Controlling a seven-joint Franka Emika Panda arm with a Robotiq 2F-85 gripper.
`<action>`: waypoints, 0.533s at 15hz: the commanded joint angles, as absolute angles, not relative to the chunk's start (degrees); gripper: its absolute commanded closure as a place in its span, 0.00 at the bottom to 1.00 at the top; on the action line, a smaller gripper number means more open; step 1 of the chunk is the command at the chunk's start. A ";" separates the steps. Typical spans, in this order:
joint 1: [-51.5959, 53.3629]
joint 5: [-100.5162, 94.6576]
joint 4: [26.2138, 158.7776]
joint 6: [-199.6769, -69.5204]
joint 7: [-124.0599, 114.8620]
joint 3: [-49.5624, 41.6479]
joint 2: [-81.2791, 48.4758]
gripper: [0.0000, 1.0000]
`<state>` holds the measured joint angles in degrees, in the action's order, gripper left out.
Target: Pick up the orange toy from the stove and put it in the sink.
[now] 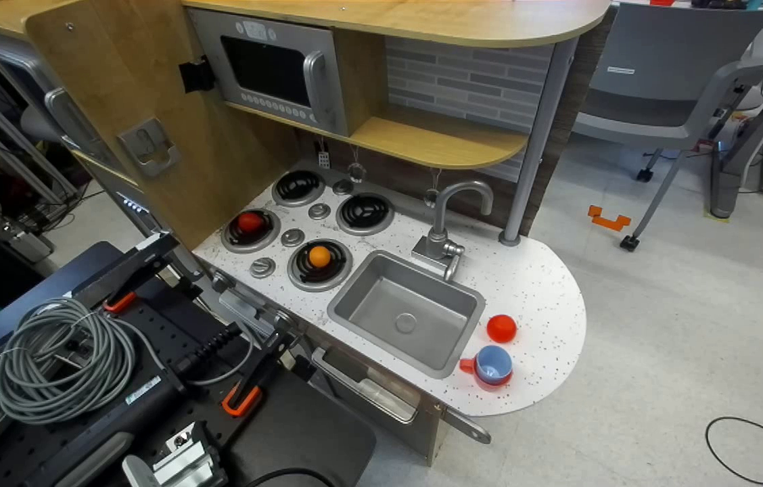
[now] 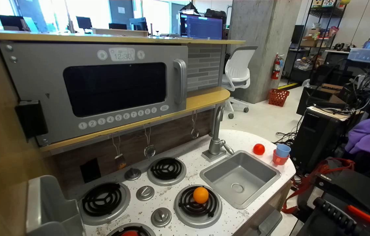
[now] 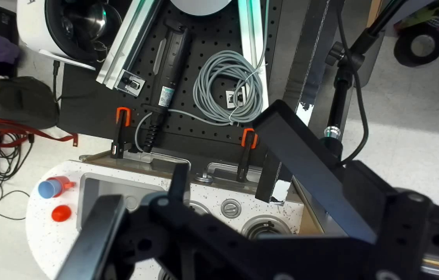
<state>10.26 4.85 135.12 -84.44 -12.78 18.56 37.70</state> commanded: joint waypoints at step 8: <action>10.28 3.43 136.33 -85.15 -11.34 16.25 39.56 0.00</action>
